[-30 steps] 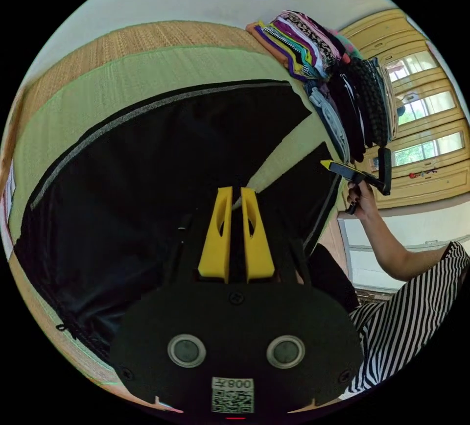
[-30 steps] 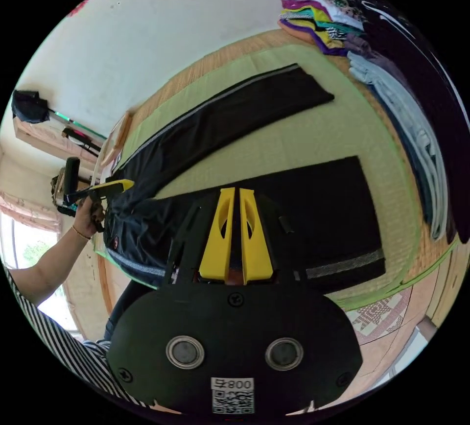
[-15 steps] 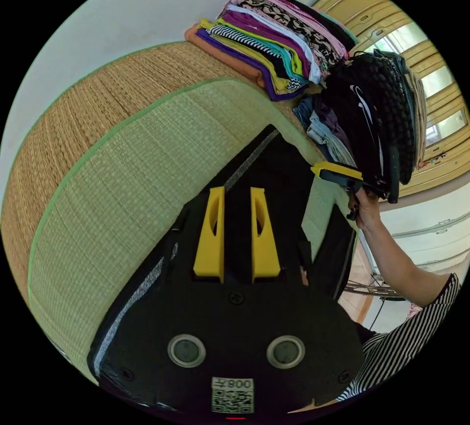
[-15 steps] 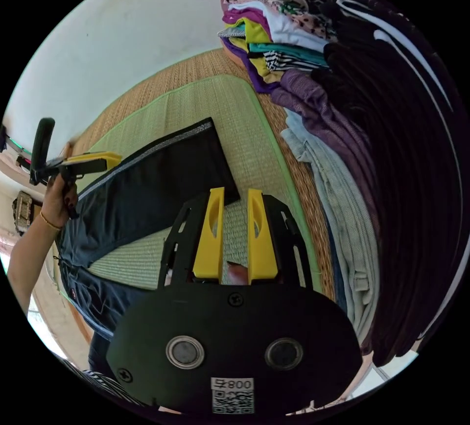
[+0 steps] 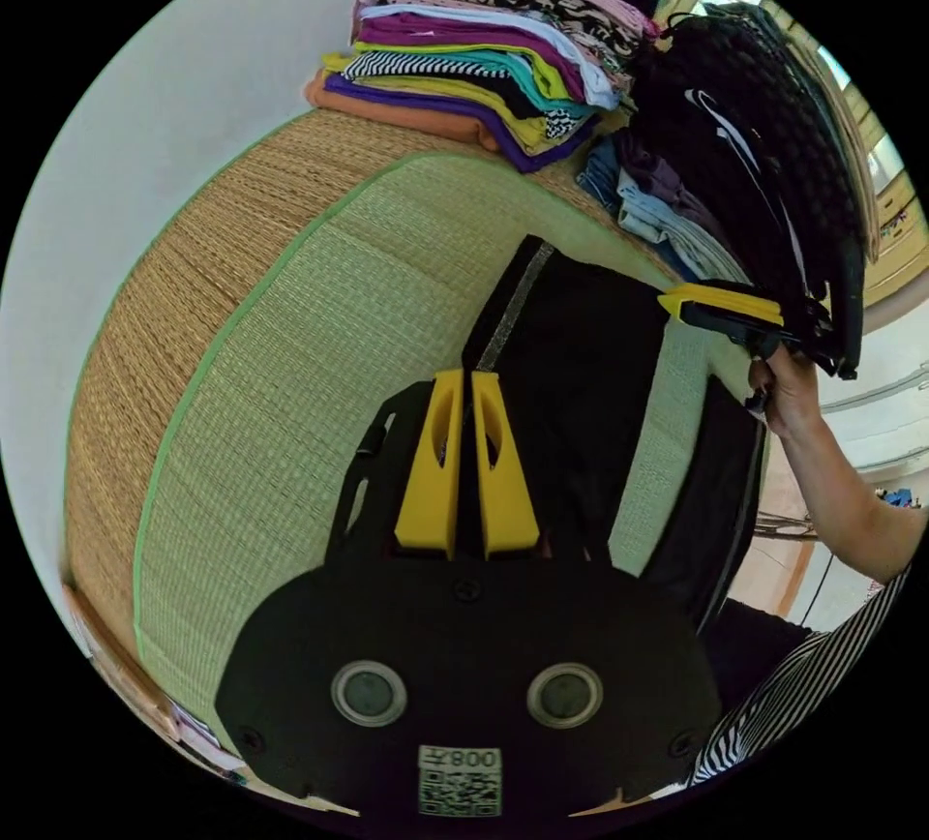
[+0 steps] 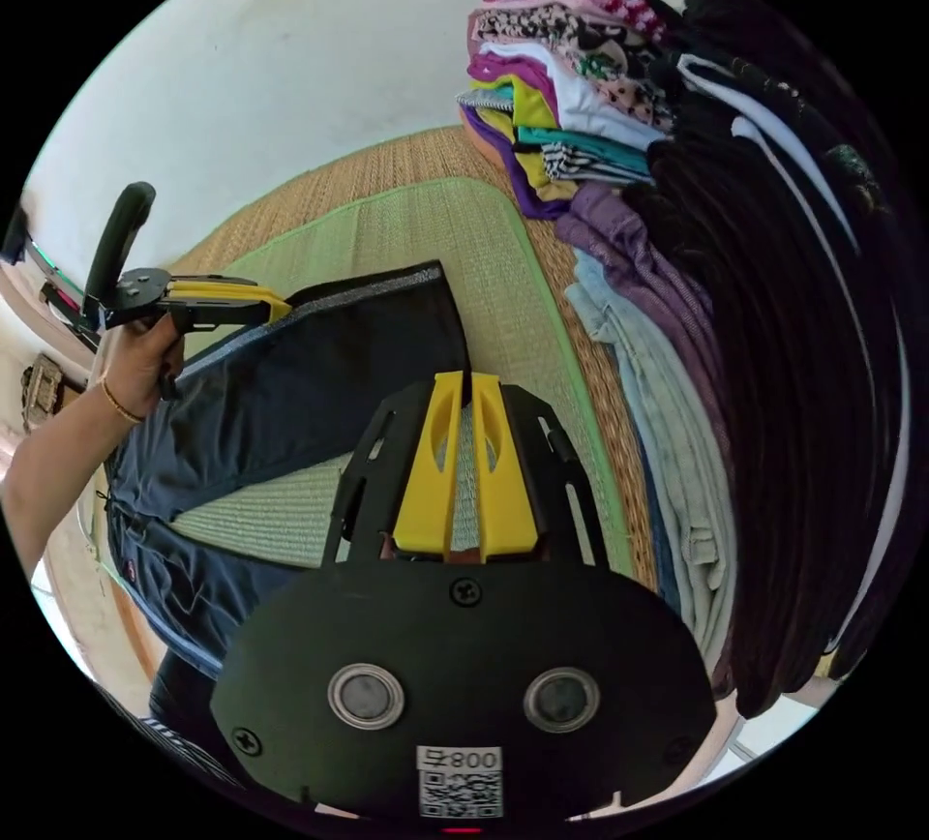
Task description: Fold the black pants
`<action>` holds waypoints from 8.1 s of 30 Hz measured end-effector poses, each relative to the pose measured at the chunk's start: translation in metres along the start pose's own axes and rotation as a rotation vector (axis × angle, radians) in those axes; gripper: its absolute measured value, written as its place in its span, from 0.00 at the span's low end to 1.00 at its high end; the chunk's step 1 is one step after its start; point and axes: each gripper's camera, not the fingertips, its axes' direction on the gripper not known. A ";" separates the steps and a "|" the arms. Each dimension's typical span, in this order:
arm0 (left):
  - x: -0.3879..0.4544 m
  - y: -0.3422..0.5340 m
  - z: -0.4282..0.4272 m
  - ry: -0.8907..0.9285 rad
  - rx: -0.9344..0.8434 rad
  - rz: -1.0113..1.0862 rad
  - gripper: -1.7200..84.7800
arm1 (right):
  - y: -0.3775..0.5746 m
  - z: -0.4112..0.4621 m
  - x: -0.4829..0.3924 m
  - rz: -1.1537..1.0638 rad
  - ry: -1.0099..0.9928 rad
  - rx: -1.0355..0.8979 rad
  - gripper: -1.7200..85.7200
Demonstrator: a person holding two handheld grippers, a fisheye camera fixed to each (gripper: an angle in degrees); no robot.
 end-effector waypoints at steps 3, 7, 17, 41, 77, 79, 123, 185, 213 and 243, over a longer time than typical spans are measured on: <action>0.014 -0.005 -0.025 0.008 0.107 0.010 0.04 | 0.007 -0.046 0.002 -0.033 -0.034 0.105 0.03; 0.026 -0.008 -0.052 0.062 0.229 0.014 0.04 | 0.016 -0.102 0.000 -0.097 -0.052 0.213 0.03; 0.042 -0.051 0.026 0.083 -0.028 -0.120 0.07 | 0.052 -0.073 0.050 0.078 -0.096 -0.012 0.03; 0.140 -0.132 0.017 0.139 0.246 0.126 0.04 | 0.131 -0.176 0.082 0.102 -0.310 0.217 0.04; 0.197 0.029 0.124 0.267 -0.075 0.179 0.03 | 0.276 -0.197 0.073 0.147 0.036 -0.034 0.03; 0.194 0.037 0.137 0.232 -0.122 0.170 0.03 | 0.274 -0.181 0.071 0.132 0.062 -0.062 0.05; -0.062 0.719 -0.035 -0.018 -0.153 -0.899 0.02 | 0.202 0.016 -0.147 -0.261 -0.202 -0.343 0.02; -0.305 1.099 -0.266 -0.025 0.101 -1.040 0.02 | 0.030 0.249 -0.375 -0.230 -0.206 -0.240 0.02; -0.398 0.971 -0.350 -0.130 0.020 -0.683 0.12 | -0.042 0.468 -0.754 -0.880 -0.171 -0.309 0.10; -0.312 0.864 -0.348 -0.227 -0.266 -0.497 0.05 | 0.028 0.598 -0.903 -1.026 -0.051 -0.467 0.03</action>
